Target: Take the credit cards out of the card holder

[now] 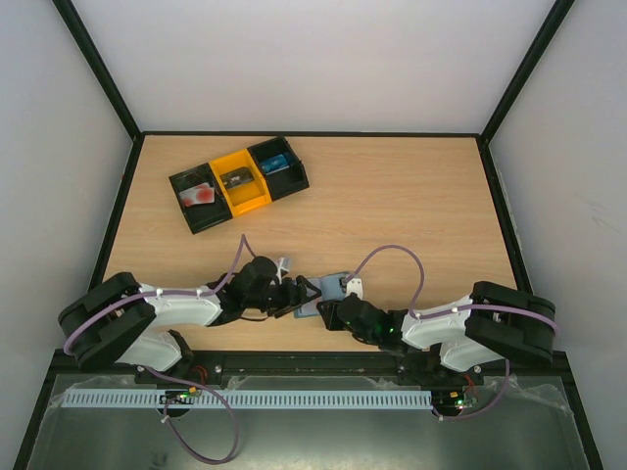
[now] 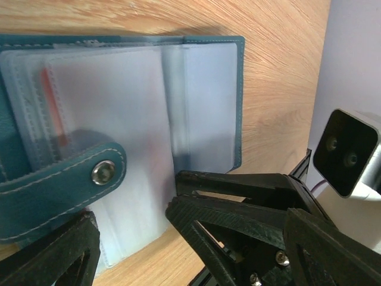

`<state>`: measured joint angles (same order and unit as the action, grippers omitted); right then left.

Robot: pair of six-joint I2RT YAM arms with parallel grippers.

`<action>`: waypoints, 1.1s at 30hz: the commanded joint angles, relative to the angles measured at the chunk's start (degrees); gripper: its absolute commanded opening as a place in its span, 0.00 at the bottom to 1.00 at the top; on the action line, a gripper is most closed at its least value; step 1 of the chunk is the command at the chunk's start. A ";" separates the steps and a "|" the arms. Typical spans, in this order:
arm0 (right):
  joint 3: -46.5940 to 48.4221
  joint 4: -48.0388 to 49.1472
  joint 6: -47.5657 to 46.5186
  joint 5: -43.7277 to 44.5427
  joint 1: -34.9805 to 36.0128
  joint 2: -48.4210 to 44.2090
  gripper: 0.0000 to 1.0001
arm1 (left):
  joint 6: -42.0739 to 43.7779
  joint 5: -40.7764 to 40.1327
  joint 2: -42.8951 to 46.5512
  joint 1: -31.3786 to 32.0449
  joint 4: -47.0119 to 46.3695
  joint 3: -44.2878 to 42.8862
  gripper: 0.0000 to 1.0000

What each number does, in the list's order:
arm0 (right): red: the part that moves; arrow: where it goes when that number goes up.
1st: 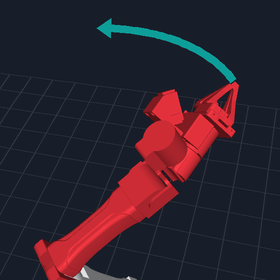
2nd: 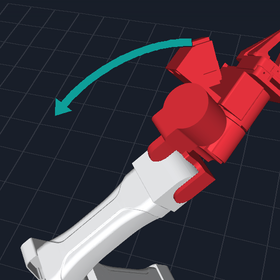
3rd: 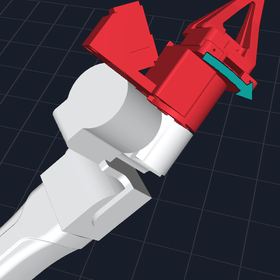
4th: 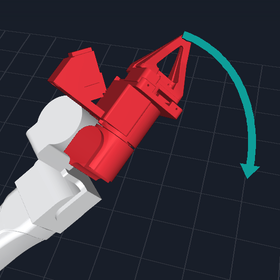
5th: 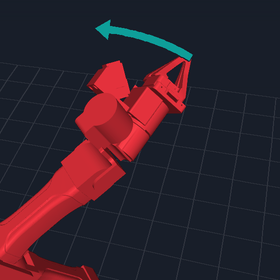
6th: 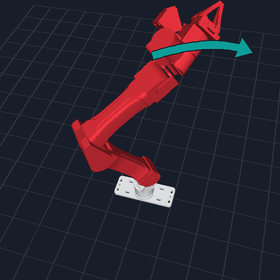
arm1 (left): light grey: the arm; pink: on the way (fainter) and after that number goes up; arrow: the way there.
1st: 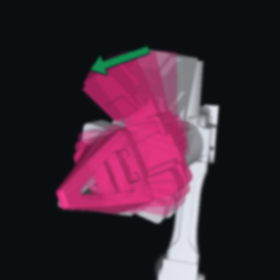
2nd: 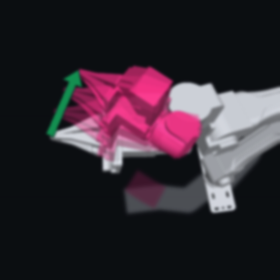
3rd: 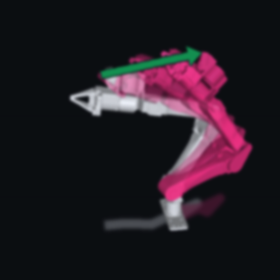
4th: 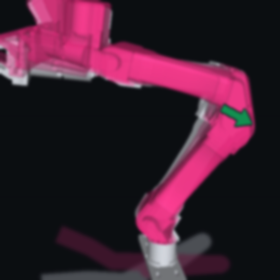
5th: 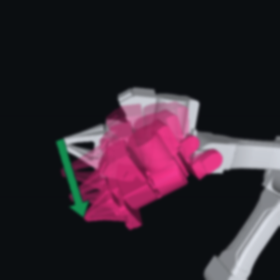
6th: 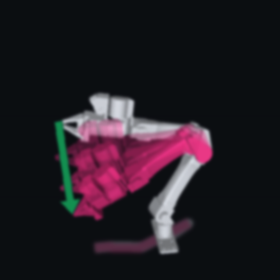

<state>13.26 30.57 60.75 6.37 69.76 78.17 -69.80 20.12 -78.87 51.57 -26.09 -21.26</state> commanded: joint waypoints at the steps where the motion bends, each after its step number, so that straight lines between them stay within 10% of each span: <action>1: -0.88 2.01 0.67 0.97 -0.15 0.61 0.20 | -0.16 0.67 -0.25 0.92 -2.45 -1.19 0.85; 33: -1.32 1.86 0.77 1.63 -0.15 -0.38 0.21 | 1.00 -3.30 1.03 1.64 5.18 -2.03 0.85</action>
<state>12.56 31.62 60.93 6.35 69.76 78.17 -69.63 17.72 -78.17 52.66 -22.96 -22.26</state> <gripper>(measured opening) 0.209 0.855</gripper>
